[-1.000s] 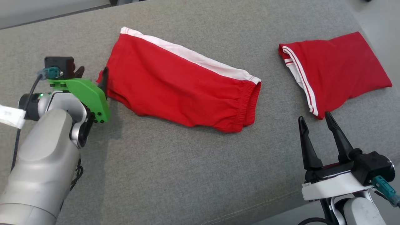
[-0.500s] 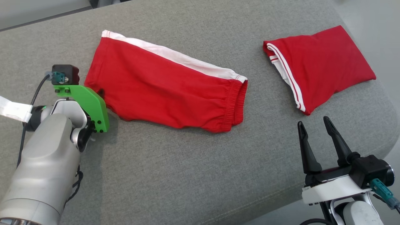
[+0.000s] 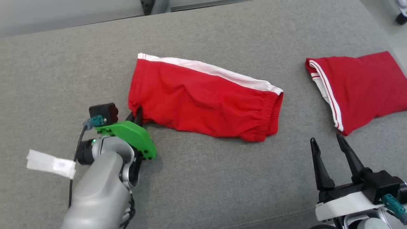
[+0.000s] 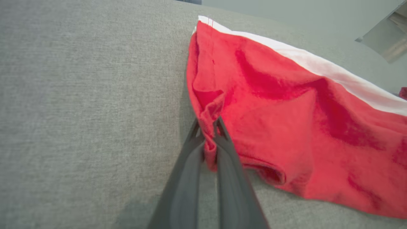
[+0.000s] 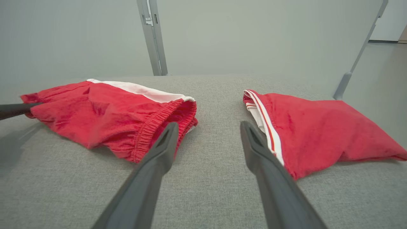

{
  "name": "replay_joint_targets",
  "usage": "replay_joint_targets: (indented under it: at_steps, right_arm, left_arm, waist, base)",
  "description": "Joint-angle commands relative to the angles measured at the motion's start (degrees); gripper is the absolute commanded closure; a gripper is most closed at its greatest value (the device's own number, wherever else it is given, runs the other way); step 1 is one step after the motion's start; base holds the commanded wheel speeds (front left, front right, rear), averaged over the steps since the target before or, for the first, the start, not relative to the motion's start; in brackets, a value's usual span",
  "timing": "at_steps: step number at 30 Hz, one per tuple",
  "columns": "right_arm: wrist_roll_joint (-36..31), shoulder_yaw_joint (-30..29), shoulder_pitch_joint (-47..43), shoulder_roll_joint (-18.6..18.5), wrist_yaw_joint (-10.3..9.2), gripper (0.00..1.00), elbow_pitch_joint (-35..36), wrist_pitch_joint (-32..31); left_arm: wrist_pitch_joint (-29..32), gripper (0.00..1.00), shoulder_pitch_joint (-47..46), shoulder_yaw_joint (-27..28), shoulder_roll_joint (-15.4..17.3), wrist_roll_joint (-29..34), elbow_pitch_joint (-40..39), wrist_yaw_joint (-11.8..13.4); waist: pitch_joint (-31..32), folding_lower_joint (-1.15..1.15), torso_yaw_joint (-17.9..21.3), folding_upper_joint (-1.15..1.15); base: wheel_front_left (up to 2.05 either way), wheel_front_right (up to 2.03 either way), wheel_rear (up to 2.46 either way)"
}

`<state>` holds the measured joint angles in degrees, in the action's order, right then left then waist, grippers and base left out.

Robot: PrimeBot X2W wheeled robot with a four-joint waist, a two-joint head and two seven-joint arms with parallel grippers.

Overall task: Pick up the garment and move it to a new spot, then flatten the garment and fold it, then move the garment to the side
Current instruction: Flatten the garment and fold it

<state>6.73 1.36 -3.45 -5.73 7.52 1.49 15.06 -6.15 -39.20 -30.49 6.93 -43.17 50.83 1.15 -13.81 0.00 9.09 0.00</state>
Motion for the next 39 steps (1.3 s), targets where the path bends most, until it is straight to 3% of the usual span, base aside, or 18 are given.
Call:
replay_joint_targets:
  at_steps: [1, 9, 18, 19, 21, 22, 28, 31, 39]
  right_arm:
    - [-0.3, 0.0, -0.8, -0.4, -0.07, 0.00, 0.2, 0.1]
    - [-0.2, -0.1, -1.5, -1.6, -0.07, 0.00, 0.2, 0.2]
    - [-0.1, 0.7, -0.6, -2.5, -0.07, 0.00, -0.6, 0.1]
    - [-0.3, 0.9, -0.4, -2.6, -0.07, 0.00, -0.5, 0.2]
    - [-0.6, 1.4, 0.3, -3.2, -0.07, 0.00, -0.2, 0.1]
    - [-0.6, 1.6, 0.7, -3.4, -0.07, 0.00, 0.0, 0.1]
    - [-1.5, 4.0, 4.3, -5.4, -0.07, 0.00, -2.2, 0.1]
    - [-1.2, 6.2, 7.8, -6.4, -0.07, 0.00, -6.6, 0.1]
    - [-1.1, 10.7, 18.4, -7.6, -0.07, 0.00, -22.4, -2.8]
  left_arm:
    - [-2.0, 1.00, 3.6, 0.7, -0.7, -1.1, -3.1, 1.4]
    - [-6.8, 1.00, 16.3, 3.4, -1.0, -2.5, -18.8, 7.9]
    - [-5.8, 1.00, 26.9, 0.8, 0.5, -0.4, -32.4, 13.7]
    - [-5.8, 0.97, 27.3, 0.4, 0.6, -0.2, -32.8, 13.9]
    - [-5.6, 0.25, 28.1, -0.2, 1.0, 0.5, -33.3, 14.2]
    - [-6.2, 0.00, 28.3, -0.1, 1.4, 1.1, -33.7, 14.7]
    - [-9.1, 0.00, 32.4, 3.5, 4.6, 12.9, -40.5, 19.1]
    - [-9.0, 0.00, 37.1, 5.8, 5.3, 19.6, -44.7, 19.6]
    - [-9.0, 0.00, 41.8, 11.4, 2.7, 29.1, -48.7, 14.6]
  waist:
    - [2.1, 0.00, -4.9, 0.00]
    - [2.5, 0.00, -8.9, 0.00]
    - [2.3, 0.00, -11.3, 0.00]
    - [2.3, 0.00, -11.4, 0.00]
    - [2.4, 0.00, -11.3, 0.00]
    - [2.5, 0.00, -11.1, 0.00]
    - [3.8, 0.00, -9.9, 0.00]
    - [4.1, 0.00, -9.6, 0.00]
    - [3.5, 0.00, -12.4, 0.00]
  base:
    - [0.00, 0.00, 0.00]
    - [0.00, 0.00, 0.00]
    - [0.00, 0.00, 0.00]
    - [0.00, 0.00, 0.00]
    - [0.00, 0.00, 0.00]
    - [0.00, 0.00, 0.00]
    - [0.00, 0.00, 0.00]
    - [0.00, 0.00, 0.00]
    - [0.00, 0.00, 0.00]
